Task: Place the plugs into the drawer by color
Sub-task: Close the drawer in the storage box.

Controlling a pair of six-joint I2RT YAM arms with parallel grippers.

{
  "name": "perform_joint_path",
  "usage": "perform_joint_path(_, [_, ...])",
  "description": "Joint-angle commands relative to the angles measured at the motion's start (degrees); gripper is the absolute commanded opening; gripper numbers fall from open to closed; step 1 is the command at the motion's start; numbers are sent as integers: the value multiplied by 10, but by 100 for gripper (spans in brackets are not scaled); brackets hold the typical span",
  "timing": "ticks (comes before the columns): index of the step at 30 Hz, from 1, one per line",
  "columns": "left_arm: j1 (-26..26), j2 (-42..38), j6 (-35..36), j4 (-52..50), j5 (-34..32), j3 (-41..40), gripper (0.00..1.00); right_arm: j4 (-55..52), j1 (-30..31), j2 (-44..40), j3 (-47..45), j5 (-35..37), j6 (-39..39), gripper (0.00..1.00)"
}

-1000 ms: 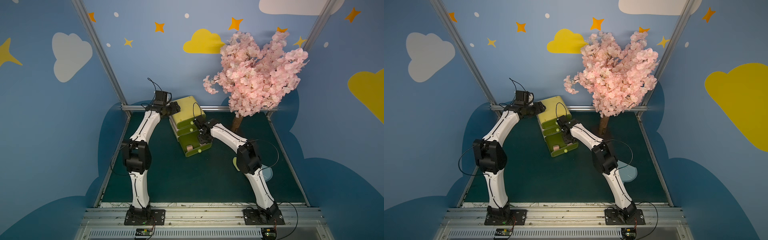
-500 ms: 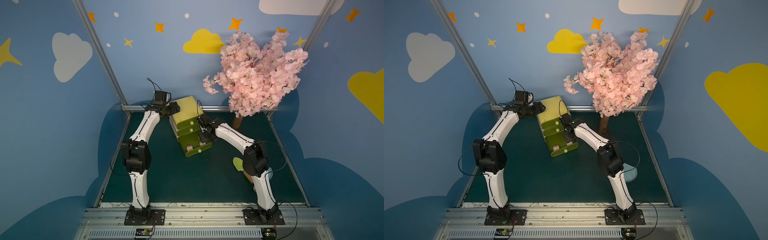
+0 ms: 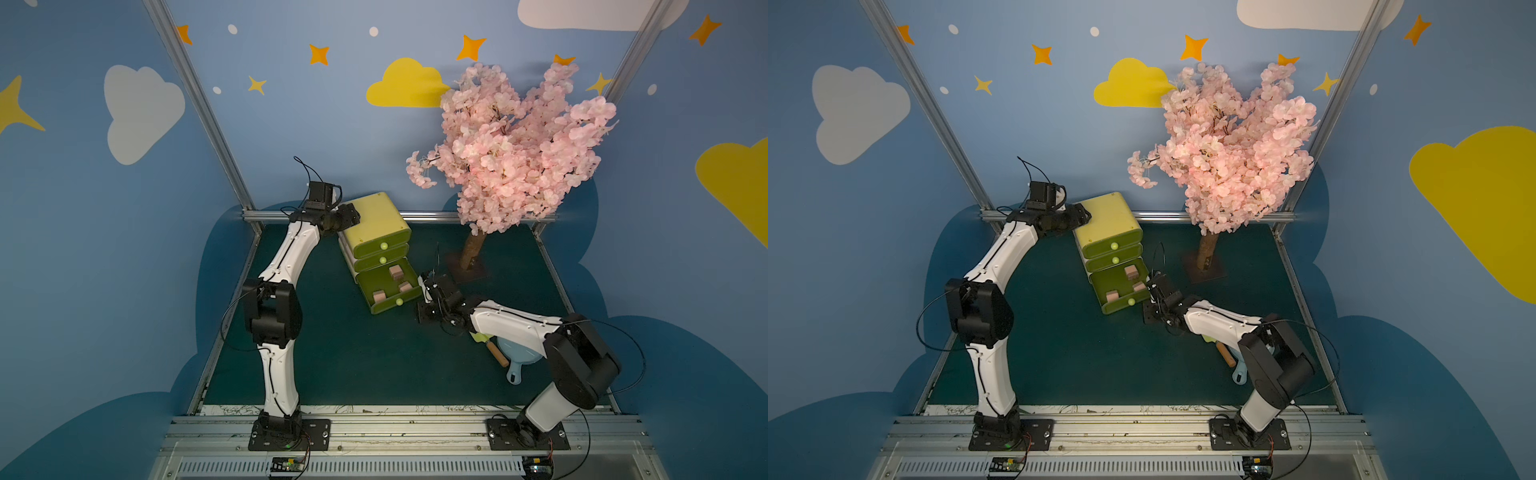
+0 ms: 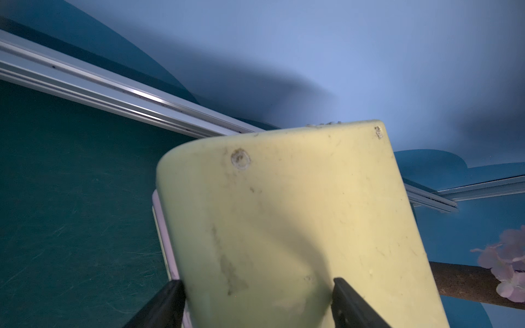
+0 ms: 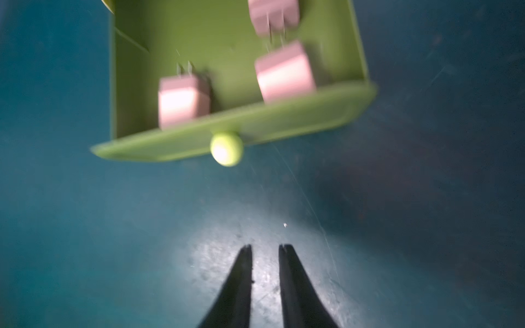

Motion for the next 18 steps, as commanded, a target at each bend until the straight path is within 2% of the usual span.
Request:
perform_joint_path(1, [-7,31,5,-56,23,-10,81,142,11,20,-2,-23,31,12])
perform_joint_path(6, [-7,30,4,-60,20,-9,81,200,12,80,-2,-23,25,4])
perform_joint_path(18, [-4,19,19,-67,5,-20,81,226,11,156,56,-43,30,0])
